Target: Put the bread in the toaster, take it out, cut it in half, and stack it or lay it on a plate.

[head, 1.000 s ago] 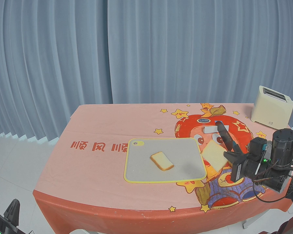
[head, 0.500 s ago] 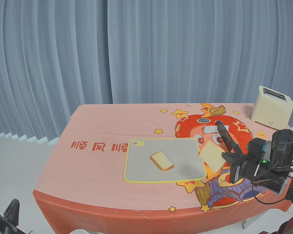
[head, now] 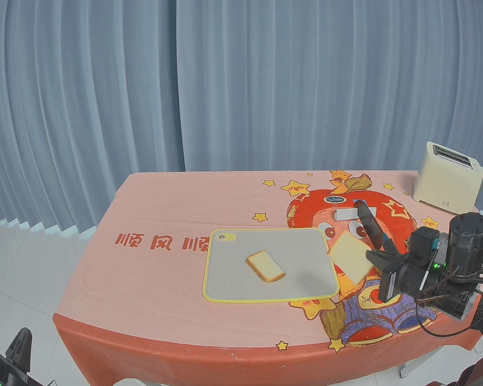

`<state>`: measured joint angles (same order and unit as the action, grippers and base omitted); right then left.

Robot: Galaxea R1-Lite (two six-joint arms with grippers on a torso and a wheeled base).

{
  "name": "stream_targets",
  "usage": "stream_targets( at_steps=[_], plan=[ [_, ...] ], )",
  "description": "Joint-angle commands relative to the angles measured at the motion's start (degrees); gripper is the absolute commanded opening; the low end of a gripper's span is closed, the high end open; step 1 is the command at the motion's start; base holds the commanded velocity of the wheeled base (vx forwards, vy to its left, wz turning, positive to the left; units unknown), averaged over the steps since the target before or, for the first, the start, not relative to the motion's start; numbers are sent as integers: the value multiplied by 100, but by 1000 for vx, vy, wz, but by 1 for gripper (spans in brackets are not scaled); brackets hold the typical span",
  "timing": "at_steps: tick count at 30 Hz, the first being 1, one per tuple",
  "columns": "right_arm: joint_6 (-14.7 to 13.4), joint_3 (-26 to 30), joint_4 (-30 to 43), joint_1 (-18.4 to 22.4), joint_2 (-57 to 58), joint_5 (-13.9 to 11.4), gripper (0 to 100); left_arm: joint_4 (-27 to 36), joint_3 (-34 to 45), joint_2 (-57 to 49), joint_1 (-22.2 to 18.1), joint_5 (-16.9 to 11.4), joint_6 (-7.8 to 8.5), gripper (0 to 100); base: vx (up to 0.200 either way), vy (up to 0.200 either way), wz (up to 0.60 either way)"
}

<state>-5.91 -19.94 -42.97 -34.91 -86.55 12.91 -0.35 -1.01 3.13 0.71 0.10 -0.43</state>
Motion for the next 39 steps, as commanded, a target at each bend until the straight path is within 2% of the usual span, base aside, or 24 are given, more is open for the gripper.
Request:
stream_targets(
  at_steps=[1,17,22,39],
  plan=[
    [2,17,-1,-7,-19,1,0,-9,101,3,0,-1,-1,0,0,-200,0],
    [-6,43,-1,-15,7,1,0,-9,101,3,0,-1,-1,0,0,-200,0],
    [-6,43,-1,2,16,1,0,-9,101,3,0,-45,43,0,0,0,0],
    [-15,87,-1,72,7,10,0,0,101,3,0,-45,43,0,0,0,0]
  ],
)
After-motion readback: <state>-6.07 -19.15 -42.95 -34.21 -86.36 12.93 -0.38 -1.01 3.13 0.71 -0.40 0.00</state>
